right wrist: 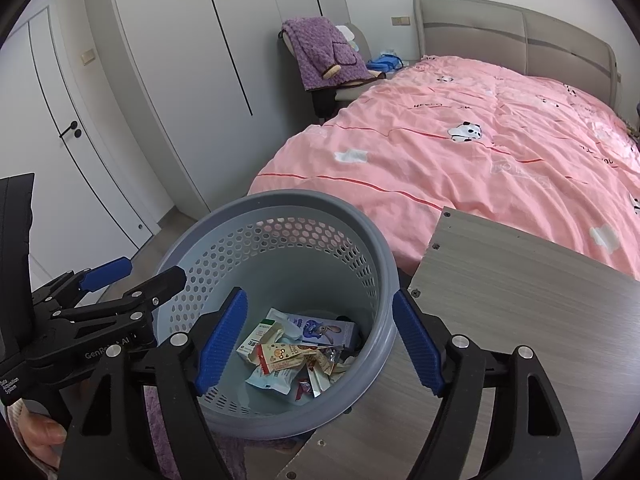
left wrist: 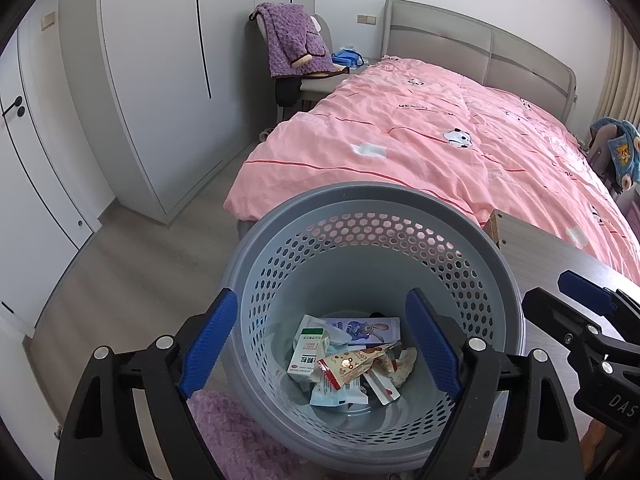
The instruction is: Collect trash
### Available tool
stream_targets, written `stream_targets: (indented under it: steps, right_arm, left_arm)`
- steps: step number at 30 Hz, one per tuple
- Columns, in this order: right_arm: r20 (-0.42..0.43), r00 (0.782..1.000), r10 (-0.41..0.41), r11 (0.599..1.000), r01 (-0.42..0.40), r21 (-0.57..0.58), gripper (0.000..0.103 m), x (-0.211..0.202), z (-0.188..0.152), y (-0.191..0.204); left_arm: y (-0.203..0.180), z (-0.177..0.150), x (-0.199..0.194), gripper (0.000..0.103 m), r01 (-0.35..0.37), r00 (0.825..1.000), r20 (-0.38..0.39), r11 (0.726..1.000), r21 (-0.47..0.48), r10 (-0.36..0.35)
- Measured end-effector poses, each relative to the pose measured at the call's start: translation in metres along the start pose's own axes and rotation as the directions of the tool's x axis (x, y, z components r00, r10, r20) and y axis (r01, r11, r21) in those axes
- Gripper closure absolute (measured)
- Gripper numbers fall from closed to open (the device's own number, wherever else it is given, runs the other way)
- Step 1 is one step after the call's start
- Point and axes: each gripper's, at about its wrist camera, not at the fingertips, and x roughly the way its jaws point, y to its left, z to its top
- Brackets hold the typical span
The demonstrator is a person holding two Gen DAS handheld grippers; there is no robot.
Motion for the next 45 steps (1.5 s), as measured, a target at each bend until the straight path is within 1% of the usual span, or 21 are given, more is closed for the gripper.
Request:
stream_targets:
  steps: [13,21,30,45]
  right_arm:
    - [-0.001,1.000,-0.001,1.000,0.001,-0.004,0.029,-0.0027,0.0001,0.0002]
    - [-0.001,1.000,-0.001,1.000,0.001,-0.005,0.029,-0.0027,0.0002,0.0005]
    - [-0.001,1.000,-0.002,1.000,0.002,-0.004,0.029,-0.0025,0.0002,0.0010]
    - [-0.001,1.000,-0.002,1.000,0.002,-0.005,0.029,-0.0025,0.0002,0.0010]
  left_arm:
    - [0.0034,-0.0050,-0.0017,0.021,-0.023,1.000,-0.014,1.000,-0.015,0.023]
    - [0.0024,-0.0028,-0.0030,0.021,-0.029,1.000,-0.008,0.999,-0.013,0.029]
    - [0.0034,-0.0020,-0.0019,0.021,-0.027,0.999,-0.024,0.999,-0.018,0.026]
    - [0.0027,-0.0014,-0.0013,0.021,-0.027,0.999,-0.024,0.999,-0.018,0.026]
